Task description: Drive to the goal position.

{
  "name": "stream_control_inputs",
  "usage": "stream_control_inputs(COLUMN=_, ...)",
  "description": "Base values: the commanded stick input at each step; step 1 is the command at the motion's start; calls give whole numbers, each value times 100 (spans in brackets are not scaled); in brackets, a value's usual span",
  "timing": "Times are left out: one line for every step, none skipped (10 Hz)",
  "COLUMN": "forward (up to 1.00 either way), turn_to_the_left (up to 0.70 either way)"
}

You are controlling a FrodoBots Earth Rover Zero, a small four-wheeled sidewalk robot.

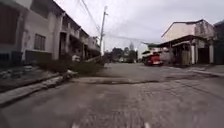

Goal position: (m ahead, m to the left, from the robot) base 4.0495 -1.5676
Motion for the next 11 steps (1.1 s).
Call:
stream_control_inputs(forward=70, turn_to_the_left=0)
stream_control_inputs(forward=70, turn_to_the_left=0)
stream_control_inputs(forward=70, turn_to_the_left=0)
stream_control_inputs(forward=70, turn_to_the_left=0)
stream_control_inputs(forward=70, turn_to_the_left=0)
stream_control_inputs(forward=70, turn_to_the_left=0)
stream_control_inputs(forward=70, turn_to_the_left=0)
stream_control_inputs(forward=70, turn_to_the_left=0)
stream_control_inputs(forward=70, turn_to_the_left=0)
stream_control_inputs(forward=70, turn_to_the_left=0)
stream_control_inputs(forward=70, turn_to_the_left=0)
